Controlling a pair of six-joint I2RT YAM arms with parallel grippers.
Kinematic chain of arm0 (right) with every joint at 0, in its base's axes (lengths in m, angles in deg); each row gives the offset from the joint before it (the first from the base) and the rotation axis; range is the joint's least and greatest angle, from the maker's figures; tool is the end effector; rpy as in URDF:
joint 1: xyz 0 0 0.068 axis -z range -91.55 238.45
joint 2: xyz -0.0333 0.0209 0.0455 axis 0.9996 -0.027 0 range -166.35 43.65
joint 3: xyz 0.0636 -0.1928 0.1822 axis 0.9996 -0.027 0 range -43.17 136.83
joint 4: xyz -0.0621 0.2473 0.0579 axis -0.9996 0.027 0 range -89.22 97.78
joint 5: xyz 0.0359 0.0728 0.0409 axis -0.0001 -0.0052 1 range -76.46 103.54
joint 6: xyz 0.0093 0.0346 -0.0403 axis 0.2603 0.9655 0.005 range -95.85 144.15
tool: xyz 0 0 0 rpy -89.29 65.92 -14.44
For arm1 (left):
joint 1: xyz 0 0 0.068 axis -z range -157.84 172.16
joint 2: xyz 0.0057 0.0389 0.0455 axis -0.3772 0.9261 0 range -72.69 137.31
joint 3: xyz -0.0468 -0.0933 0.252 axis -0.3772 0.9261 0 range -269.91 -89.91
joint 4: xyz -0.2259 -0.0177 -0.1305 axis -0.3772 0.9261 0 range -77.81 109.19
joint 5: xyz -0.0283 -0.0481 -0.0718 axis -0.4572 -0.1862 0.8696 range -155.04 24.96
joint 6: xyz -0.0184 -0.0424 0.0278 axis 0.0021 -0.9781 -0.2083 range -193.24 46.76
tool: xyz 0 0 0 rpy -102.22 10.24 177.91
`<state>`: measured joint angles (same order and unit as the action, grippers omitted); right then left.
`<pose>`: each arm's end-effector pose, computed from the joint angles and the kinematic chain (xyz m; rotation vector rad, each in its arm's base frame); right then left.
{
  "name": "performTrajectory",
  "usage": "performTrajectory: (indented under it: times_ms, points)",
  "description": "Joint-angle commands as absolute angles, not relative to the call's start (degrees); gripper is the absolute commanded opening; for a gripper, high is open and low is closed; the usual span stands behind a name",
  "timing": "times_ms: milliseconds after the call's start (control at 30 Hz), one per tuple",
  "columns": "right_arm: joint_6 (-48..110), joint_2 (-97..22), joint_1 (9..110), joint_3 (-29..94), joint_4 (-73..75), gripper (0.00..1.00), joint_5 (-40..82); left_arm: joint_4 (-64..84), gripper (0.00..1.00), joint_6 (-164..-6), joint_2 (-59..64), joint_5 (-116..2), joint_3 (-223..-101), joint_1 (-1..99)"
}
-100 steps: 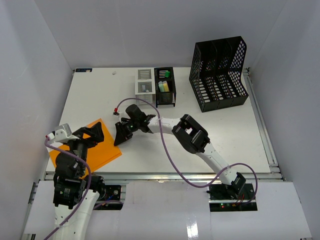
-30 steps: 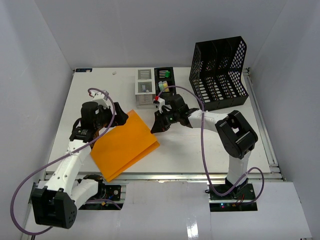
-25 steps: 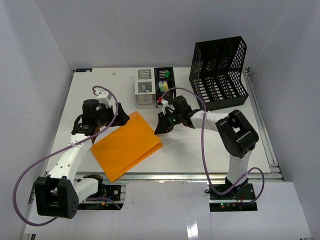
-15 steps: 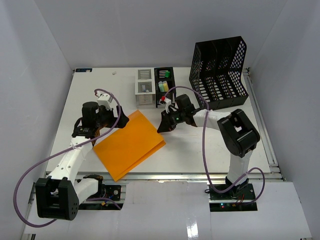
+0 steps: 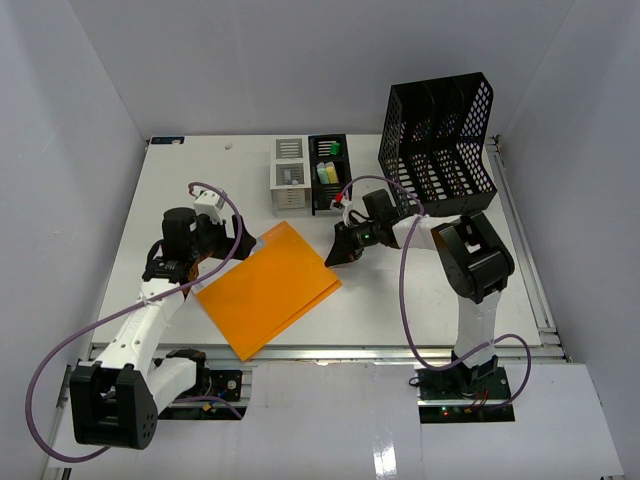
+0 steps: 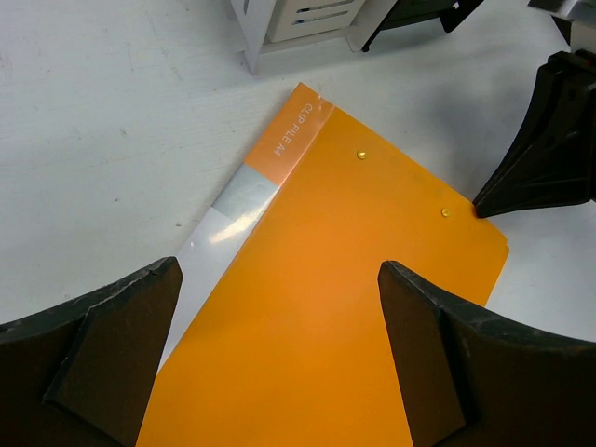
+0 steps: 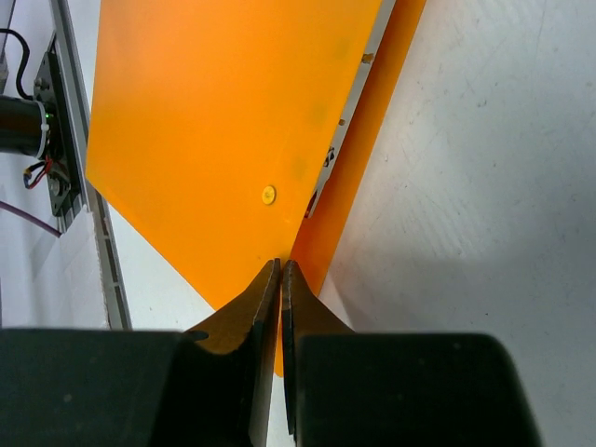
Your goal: Organize the desk
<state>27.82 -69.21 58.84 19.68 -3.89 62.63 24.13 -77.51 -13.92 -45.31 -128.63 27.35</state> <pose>0.3296 0.2182 0.1384 -0.9471 2.1686 1.2912 0.2231 -0.0323 0.2546 0.2212 2.1160 -0.4638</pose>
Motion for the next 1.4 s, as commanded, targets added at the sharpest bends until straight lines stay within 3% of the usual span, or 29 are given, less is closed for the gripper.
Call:
performTrajectory:
  times_ms: [0, 167, 300, 433, 1000, 1367]
  points:
    - [26.5, -71.5, 59.0, 22.1, -4.0, 0.08, 67.1, 23.6, 0.98, -76.8, -16.4, -45.4, -127.7, 27.1]
    - [28.2, -74.1, 59.1, 24.2, -4.1, 0.10, 68.9, 23.9, 0.98, -76.8, -16.9, -45.8, -127.6, 27.1]
    - [28.9, -75.6, 59.0, 25.3, -4.1, 0.28, 69.9, 23.9, 0.98, -76.9, -17.0, -45.6, -127.7, 27.1]
    - [29.3, -76.1, 59.1, 25.8, -4.3, 0.39, 71.2, 24.0, 0.98, -76.9, -17.0, -45.5, -127.7, 27.1]
    - [36.2, -75.3, 59.0, 24.9, -10.5, 0.30, 76.3, 24.0, 0.98, -77.0, -17.3, -45.8, -127.7, 27.1]
    - [42.6, -77.0, 59.0, 22.5, -15.9, 0.44, 78.2, 23.9, 0.98, -77.1, -17.1, -45.7, -127.6, 27.1]
